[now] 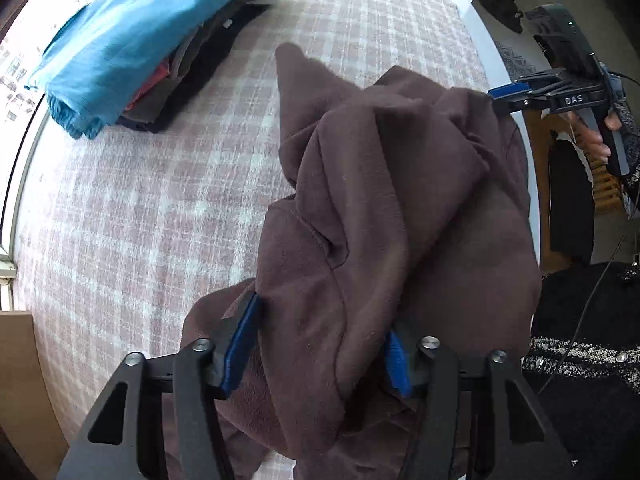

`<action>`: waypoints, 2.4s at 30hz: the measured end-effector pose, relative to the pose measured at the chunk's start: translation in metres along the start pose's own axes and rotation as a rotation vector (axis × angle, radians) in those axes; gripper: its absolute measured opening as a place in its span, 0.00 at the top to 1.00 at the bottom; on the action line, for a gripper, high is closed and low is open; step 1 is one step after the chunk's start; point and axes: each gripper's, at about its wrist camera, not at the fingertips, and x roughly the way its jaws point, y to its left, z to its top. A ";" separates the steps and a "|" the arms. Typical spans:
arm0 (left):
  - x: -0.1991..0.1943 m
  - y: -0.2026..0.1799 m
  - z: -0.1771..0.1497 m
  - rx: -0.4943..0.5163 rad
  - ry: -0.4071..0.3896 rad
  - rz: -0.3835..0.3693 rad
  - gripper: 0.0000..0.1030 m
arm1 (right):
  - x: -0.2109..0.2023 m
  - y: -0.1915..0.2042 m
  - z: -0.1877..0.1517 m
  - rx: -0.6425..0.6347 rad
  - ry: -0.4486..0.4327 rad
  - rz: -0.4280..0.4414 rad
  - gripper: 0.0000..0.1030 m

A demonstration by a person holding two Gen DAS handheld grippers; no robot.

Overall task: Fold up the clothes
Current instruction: 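Lift the brown jacket high with both grippers to shake it out, then lay the brown jacket flat on the cloth and open both grippers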

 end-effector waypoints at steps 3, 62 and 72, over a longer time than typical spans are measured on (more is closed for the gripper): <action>-0.006 0.009 -0.009 -0.063 -0.018 -0.034 0.89 | 0.011 0.006 0.001 -0.032 0.030 0.055 0.54; -0.193 0.195 -0.281 -0.856 -0.420 0.550 0.86 | 0.123 0.395 0.236 -0.950 -0.216 -0.385 0.82; -0.086 0.123 -0.370 -0.950 -0.256 0.360 0.70 | 0.126 0.258 0.076 -0.622 0.111 -0.158 0.52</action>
